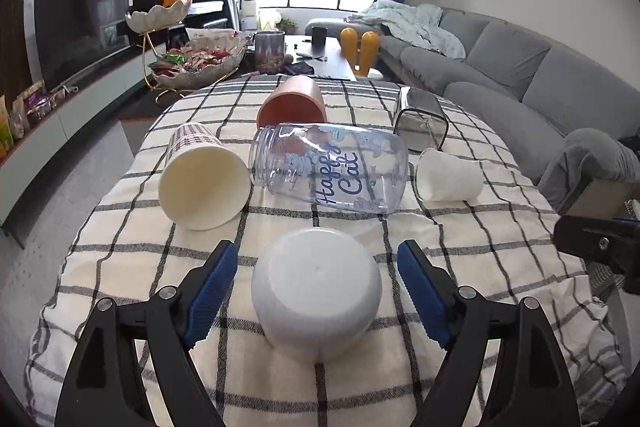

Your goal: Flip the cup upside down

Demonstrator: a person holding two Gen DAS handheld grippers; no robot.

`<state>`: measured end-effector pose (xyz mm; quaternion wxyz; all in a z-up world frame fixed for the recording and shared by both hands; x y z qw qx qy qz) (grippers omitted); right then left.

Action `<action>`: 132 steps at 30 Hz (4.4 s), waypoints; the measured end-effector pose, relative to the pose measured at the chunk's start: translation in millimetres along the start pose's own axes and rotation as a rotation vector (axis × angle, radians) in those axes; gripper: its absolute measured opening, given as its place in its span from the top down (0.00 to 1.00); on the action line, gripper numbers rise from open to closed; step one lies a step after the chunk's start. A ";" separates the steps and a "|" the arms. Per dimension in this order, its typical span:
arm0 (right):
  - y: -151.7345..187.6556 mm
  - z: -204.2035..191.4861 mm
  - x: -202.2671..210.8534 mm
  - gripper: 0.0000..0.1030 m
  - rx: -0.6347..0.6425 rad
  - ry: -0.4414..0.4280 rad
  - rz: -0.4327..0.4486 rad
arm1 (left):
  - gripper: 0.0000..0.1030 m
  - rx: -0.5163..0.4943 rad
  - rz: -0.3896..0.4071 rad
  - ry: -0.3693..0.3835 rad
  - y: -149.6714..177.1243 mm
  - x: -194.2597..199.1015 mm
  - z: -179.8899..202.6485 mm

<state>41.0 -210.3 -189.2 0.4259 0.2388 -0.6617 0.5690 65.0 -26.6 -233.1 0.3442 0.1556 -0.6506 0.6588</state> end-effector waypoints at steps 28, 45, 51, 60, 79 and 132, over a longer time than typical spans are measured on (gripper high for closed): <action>-6.9 -8.4 69.8 0.12 0.031 0.064 0.313 | 0.02 0.049 0.001 -0.152 -25.4 93.3 -27.7; -5.2 -14.6 83.3 0.12 0.041 0.036 0.365 | 0.02 0.081 0.029 -0.179 -33.9 104.1 -37.3; -6.2 -14.2 83.8 0.12 0.039 0.034 0.361 | 0.02 0.084 0.022 -0.173 -33.1 103.3 -37.8; -6.2 -14.7 83.7 0.12 0.041 0.034 0.365 | 0.02 0.084 0.022 -0.170 -33.1 102.9 -37.1; -5.7 -14.5 84.1 0.12 0.040 0.034 0.366 | 0.02 0.083 0.024 -0.172 -33.5 102.7 -35.6; -7.0 -20.7 88.4 0.07 0.024 0.026 0.363 | 0.00 0.060 0.048 -0.205 -35.8 107.3 -37.4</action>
Point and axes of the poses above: each gripper's, at about its wrist camera, not at the fingertips, and x roughly against the way its jaws point, z to its right, y to its underside, the point moved 4 cm from there along -x, roughly the way its jaws point, and after that the axes turned 3 degrees about y, right-handed, at the moved point
